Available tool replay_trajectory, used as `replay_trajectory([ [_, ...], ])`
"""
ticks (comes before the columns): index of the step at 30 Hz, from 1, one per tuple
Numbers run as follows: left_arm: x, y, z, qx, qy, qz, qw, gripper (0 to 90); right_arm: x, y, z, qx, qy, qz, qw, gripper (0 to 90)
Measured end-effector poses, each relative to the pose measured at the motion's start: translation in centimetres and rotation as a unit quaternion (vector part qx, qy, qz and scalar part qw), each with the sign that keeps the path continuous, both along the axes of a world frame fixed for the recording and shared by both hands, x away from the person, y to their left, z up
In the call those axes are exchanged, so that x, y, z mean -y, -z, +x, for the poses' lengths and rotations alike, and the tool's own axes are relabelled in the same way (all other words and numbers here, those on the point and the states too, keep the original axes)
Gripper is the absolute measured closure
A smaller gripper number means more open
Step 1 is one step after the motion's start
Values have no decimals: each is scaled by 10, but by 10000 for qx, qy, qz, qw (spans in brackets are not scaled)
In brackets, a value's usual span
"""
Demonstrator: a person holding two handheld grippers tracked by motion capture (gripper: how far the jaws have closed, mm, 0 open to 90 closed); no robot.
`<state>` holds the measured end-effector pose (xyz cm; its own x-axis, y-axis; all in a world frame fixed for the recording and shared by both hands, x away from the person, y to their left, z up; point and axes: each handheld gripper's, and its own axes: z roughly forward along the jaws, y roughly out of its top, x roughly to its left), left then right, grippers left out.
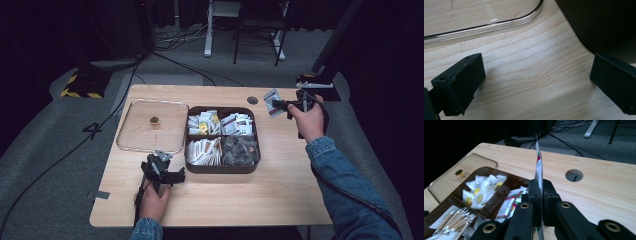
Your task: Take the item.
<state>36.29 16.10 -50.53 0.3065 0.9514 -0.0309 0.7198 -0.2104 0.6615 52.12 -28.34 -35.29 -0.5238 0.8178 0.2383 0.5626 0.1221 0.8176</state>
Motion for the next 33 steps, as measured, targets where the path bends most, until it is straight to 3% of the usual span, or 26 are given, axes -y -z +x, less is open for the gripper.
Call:
replay_trajectory([
  [12,0,0,0,1,0,0,10000,2,44,19,8,-232,543,-69,9982,878],
  [17,0,0,0,1,0,0,10000,2,55,28,12,-300,663,-117,9973,878],
  [25,0,0,0,1,-1,-1,10000,2,71,50,19,-606,931,-200,9936,878],
  [33,0,0,0,0,0,0,10000,2,78,68,20,-766,991,-286,9917,878],
])
